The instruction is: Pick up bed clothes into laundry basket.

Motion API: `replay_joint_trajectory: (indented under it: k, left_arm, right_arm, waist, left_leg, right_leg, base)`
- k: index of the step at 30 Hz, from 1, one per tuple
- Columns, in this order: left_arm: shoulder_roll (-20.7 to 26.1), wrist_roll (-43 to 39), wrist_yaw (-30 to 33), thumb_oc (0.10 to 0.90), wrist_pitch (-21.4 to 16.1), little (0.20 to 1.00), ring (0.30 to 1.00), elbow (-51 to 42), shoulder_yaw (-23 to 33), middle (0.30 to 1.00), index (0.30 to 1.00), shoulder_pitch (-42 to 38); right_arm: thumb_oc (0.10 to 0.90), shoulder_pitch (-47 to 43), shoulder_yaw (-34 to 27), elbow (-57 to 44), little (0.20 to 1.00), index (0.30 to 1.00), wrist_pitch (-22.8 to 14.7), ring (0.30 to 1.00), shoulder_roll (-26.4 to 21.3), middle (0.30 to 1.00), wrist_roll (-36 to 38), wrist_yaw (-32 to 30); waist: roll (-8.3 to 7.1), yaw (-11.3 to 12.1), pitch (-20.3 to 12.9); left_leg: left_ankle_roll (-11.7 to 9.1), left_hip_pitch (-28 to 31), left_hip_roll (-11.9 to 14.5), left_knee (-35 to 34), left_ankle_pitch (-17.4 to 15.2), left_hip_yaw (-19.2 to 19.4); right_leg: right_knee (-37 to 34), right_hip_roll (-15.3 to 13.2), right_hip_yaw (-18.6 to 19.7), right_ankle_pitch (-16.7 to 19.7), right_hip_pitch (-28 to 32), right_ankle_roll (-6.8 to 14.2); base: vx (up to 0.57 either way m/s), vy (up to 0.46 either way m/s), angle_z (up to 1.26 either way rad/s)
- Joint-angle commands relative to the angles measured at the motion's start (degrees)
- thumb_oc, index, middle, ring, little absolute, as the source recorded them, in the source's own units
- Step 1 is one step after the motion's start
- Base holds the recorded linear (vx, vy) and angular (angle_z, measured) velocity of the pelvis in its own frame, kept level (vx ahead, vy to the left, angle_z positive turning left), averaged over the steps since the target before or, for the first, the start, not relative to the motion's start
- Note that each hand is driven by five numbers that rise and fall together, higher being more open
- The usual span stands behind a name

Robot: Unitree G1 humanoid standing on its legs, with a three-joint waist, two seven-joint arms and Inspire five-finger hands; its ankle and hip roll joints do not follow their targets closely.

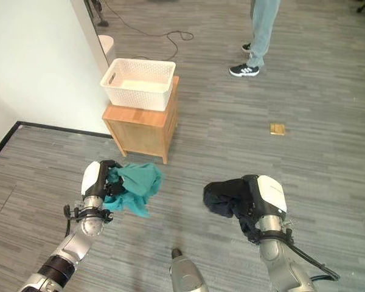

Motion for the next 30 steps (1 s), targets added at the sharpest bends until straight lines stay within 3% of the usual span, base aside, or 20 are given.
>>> replay_joint_trajectory:
  k: [1, 3, 6, 7, 8, 9, 10, 11, 14, 15, 16, 17, 18, 19, 21, 22, 25, 26, 27, 30]
  left_arm:
    - [2.10, -1.49, 3.50, 0.400, -5.41, 0.300, 0.300, -6.83, 2.22, 0.300, 0.300, -1.77]
    - [1.81, -2.66, 3.42, 0.400, -6.26, 0.300, 0.300, -7.34, 2.42, 0.300, 0.300, -1.20]
    - [-0.08, -3.54, 2.71, 0.400, -7.04, 0.300, 0.300, -8.03, 0.79, 0.300, 0.300, -0.50]
    - [-0.10, -3.53, 2.71, 0.400, -7.04, 0.300, 0.300, -8.03, 0.78, 0.300, 0.300, -0.48]
    - [-1.02, -3.79, 2.67, 0.400, -7.15, 0.300, 0.300, -8.41, -0.02, 0.300, 0.300, -0.77]
    - [-1.10, -3.76, 2.68, 0.400, -7.12, 0.300, 0.300, -8.38, -0.06, 0.300, 0.300, -0.79]
    - [-1.86, -3.86, 2.43, 0.400, -7.51, 0.300, 0.300, -9.15, -0.25, 0.300, 0.300, -0.33]
    - [-2.57, -4.28, 1.87, 0.400, -7.77, 0.300, 0.300, -10.13, -0.41, 0.300, 0.300, 0.20]
    - [-2.82, -4.52, 1.45, 0.400, -7.91, 0.300, 0.300, -12.29, -1.48, 0.300, 0.300, 0.28]
    - [-2.58, -4.48, 1.56, 0.400, -7.76, 0.300, 0.300, -12.36, -1.74, 0.300, 0.300, 0.14]
    - [-2.42, -5.34, 1.70, 0.400, -7.55, 0.300, 0.300, -13.16, -2.21, 0.300, 0.300, -0.76]
    - [-0.97, -5.47, 2.65, 0.400, -7.45, 0.300, 0.300, -12.07, -2.39, 0.300, 0.300, -2.93]
    - [-1.01, -5.48, 2.67, 0.400, -7.50, 0.300, 0.300, -11.96, -2.31, 0.300, 0.300, -3.08]
    - [-0.55, -5.34, 3.12, 0.400, -7.41, 0.300, 0.300, -10.65, -2.24, 0.300, 0.300, -4.47]
    - [-0.39, -4.83, 3.85, 0.400, -7.26, 0.300, 0.300, -10.43, -2.05, 0.300, 0.300, -5.42]
    - [-0.01, -3.95, 3.69, 0.400, -7.76, 0.300, 0.300, -11.68, -2.21, 0.300, 0.300, -5.24]
    - [-0.72, -3.39, 3.42, 0.400, -8.03, 0.300, 0.300, -12.56, -2.74, 0.300, 0.300, -3.88]
    - [-0.95, -3.17, 3.34, 0.400, -7.83, 0.300, 0.300, -12.30, -3.07, 0.300, 0.300, -3.98]
    - [-0.58, -2.92, 2.62, 0.400, -7.42, 0.300, 0.300, -12.65, -2.92, 0.300, 0.300, -3.75]
    - [-1.19, -1.87, 3.21, 0.400, -7.33, 0.300, 0.300, -9.54, -2.17, 0.300, 0.300, -1.99]
  right_arm:
    - [0.400, -2.66, -4.04, -7.43, 0.300, 0.300, -2.70, 0.300, -6.48, 0.300, 3.06, -4.42]
    - [0.400, -2.88, -4.34, -7.24, 0.300, 0.300, -2.75, 0.300, -6.98, 0.300, 3.01, -4.54]
    - [0.400, -2.60, -2.52, -4.58, 0.300, 0.300, -2.94, 0.300, -5.00, 0.300, 2.76, -4.91]
    - [0.400, -2.59, -2.51, -4.55, 0.300, 0.300, -2.96, 0.300, -5.02, 0.300, 2.77, -4.93]
    - [0.400, -4.21, -0.48, -2.82, 0.300, 0.300, -2.64, 0.300, -4.44, 0.300, 2.09, -5.12]
    - [0.400, -4.34, -0.39, -2.58, 0.300, 0.300, -2.67, 0.300, -4.46, 0.300, 2.03, -5.20]
    - [0.400, -5.16, 1.56, -1.48, 0.300, 0.300, -2.33, 0.300, -3.89, 0.300, 0.63, -4.25]
    - [0.400, -4.96, 2.31, -1.38, 0.300, 0.300, -1.96, 0.300, -3.11, 0.300, -0.37, -4.14]
    - [0.400, -3.41, 3.11, -1.21, 0.300, 0.300, -1.34, 0.300, -1.70, 0.300, -2.05, -4.40]
    - [0.400, -4.03, 4.14, -1.13, 0.300, 0.300, -1.21, 0.300, -0.74, 0.300, -2.76, -4.50]
    - [0.400, -5.38, 5.87, -0.40, 0.300, 0.300, -0.76, 0.300, -0.14, 0.300, -3.25, -5.10]
    - [0.400, -8.82, 6.86, -4.21, 0.300, 0.300, -1.13, 0.300, 0.40, 0.300, -3.75, -5.59]
    - [0.400, -9.06, 6.97, -4.06, 0.300, 0.300, -1.16, 0.300, 0.37, 0.300, -3.75, -5.65]
    - [0.400, -7.93, 5.70, -7.03, 0.300, 0.300, -1.69, 0.300, 1.25, 0.300, -3.54, -4.93]
    - [0.400, -8.65, 6.66, -7.30, 0.300, 0.300, -2.10, 0.300, 1.30, 0.300, -3.56, -6.22]
    - [0.400, -7.95, 6.98, -10.59, 0.300, 0.300, -7.34, 0.300, 2.72, 0.300, 2.59, -5.06]
    - [0.400, -5.63, 6.92, -9.93, 0.300, 0.300, -7.75, 0.300, 4.58, 0.300, 2.54, -6.61]
    - [0.400, -5.38, 6.71, -9.58, 0.300, 0.300, -7.55, 0.300, 4.82, 0.300, 2.44, -6.88]
    - [0.400, -6.65, 4.66, -18.65, 0.300, 0.300, -6.19, 0.300, 2.16, 0.300, -2.17, -5.47]
    - [0.400, -0.39, 0.81, -3.42, 0.300, 0.300, -4.26, 0.300, -1.40, 0.300, -1.37, -8.27]
  waist:
    - [-4.81, 4.35, -4.99]
    - [-5.29, 6.03, -5.31]
    - [-1.55, 8.70, -5.58]
    - [-1.73, 8.72, -5.43]
    - [-0.10, 11.73, -5.30]
    - [-0.33, 11.71, -5.28]
    - [0.89, 13.08, -5.70]
    - [2.66, 13.62, -6.13]
    - [3.27, 13.69, -6.79]
    - [3.02, 13.96, -7.28]
    - [2.06, 13.06, -6.41]
    - [1.94, 11.14, -5.14]
    - [1.81, 11.17, -5.26]
    - [2.08, 9.54, -4.22]
    - [2.32, 8.48, -3.68]
    - [2.23, 7.43, -3.31]
    - [1.08, 5.18, -4.21]
    - [0.70, 4.82, -4.53]
    - [-0.17, 4.40, -4.74]
    - [-0.83, 4.58, -7.01]
  left_leg:
    - [2.58, -8.57, 2.52, 19.40, -0.04, 9.62]
    - [3.04, -14.86, -0.30, 14.71, -0.87, 12.77]
    - [3.69, -13.87, -4.38, -11.48, 2.35, 12.52]
    - [3.72, -13.25, -4.64, -12.24, 2.73, 12.62]
    - [3.61, -16.25, -7.35, -23.27, 4.29, 7.82]
    - [3.66, -15.29, -7.76, -24.69, 4.75, 7.80]
    - [2.94, -15.48, -9.76, -28.39, 4.87, 0.88]
    - [2.84, -14.15, -9.40, -28.69, 6.46, -2.64]
    - [3.36, -13.25, -8.42, -27.66, 8.70, -3.64]
    - [4.31, -12.14, -8.47, -28.03, 7.99, -3.60]
    - [4.98, -8.82, -8.07, -28.17, 6.80, -2.60]
    - [5.68, -5.06, -6.37, -28.69, 4.38, -1.18]
    - [5.64, -5.03, -6.48, -28.69, 3.85, -1.07]
    - [5.81, -2.36, -5.21, -28.69, 2.26, 0.70]
    - [5.94, -0.80, -5.03, -28.69, 1.30, 1.40]
    - [6.30, 1.25, -5.70, -28.69, 0.09, 1.47]
    - [7.13, 4.54, -8.11, -28.69, -3.60, -1.34]
    - [7.21, 5.32, -8.57, -28.69, -4.63, -2.11]
    - [6.87, 6.38, -8.81, -28.69, -5.55, -2.91]
    - [5.08, 8.96, -7.09, -26.21, -7.69, -1.95]
  right_leg:
    - [-20.42, -4.52, 5.97, 10.20, 9.78, 6.50]
    - [-20.28, -5.19, 6.92, 8.82, 12.13, 6.33]
    - [-20.43, -2.58, 8.02, 4.88, 15.75, 6.71]
    - [-20.44, -2.79, 8.05, 4.80, 16.00, 6.73]
    - [-21.23, -1.55, 10.05, 2.26, 20.03, 6.31]
    - [-21.27, -1.90, 10.00, 1.94, 20.36, 6.29]
    - [-21.04, -1.43, 13.26, 0.17, 22.40, 6.42]
    - [-20.19, -0.90, 14.69, -0.31, 22.59, 6.68]
    - [-16.90, -1.97, 16.31, -3.54, 24.10, 7.37]
    - [-11.73, -2.39, 17.25, -2.32, 22.37, 7.97]
    - [0.29, -2.66, 17.70, 6.09, 16.90, 12.21]
    - [10.37, -0.18, 16.77, 8.06, 9.10, 13.38]
    - [10.77, -0.27, 16.74, 7.59, 8.92, 13.16]
    - [11.72, -0.43, 11.89, 5.95, 3.88, 12.70]
    - [10.50, 0.56, 9.29, 4.45, 1.08, 11.87]
    - [5.00, 3.80, 6.65, 2.82, -1.80, 10.49]
    - [-9.64, 6.69, 6.42, 4.86, -0.53, 8.18]
    - [-12.74, 6.72, 6.81, 6.22, -0.34, 8.24]
    - [-14.61, 6.15, 7.08, 7.98, -0.38, 8.65]
    - [-18.94, 1.97, 6.42, 9.41, 5.28, 8.22]
  base:
    - [0.49, -0.423, -0.31]
    - [0.43, -0.147, -0.25]
    - [0.52, -0.005, -0.11]
    - [0.70, -0.032, -0.37]
    - [0.49, -0.043, -0.21]
    - [0.87, -0.149, -0.39]
    - [0.56, -0.128, -0.73]
    - [0.54, -0.129, -1.27]
    - [0.47, -0.006, -1.30]
    - [0.47, -0.104, -0.79]
    - [0.69, -0.182, -0.99]
    - [0.55, -0.159, -0.60]
    - [0.44, -0.140, -1.11]
    - [0.32, -0.055, -0.99]
    - [0.32, -0.045, -0.75]
    - [0.33, -0.079, -0.18]
    - [0.44, -0.115, 0.26]
    - [0.37, -0.168, 0.89]
    - [0.31, -0.179, 0.81]
    - [0.30, -0.172, 0.68]
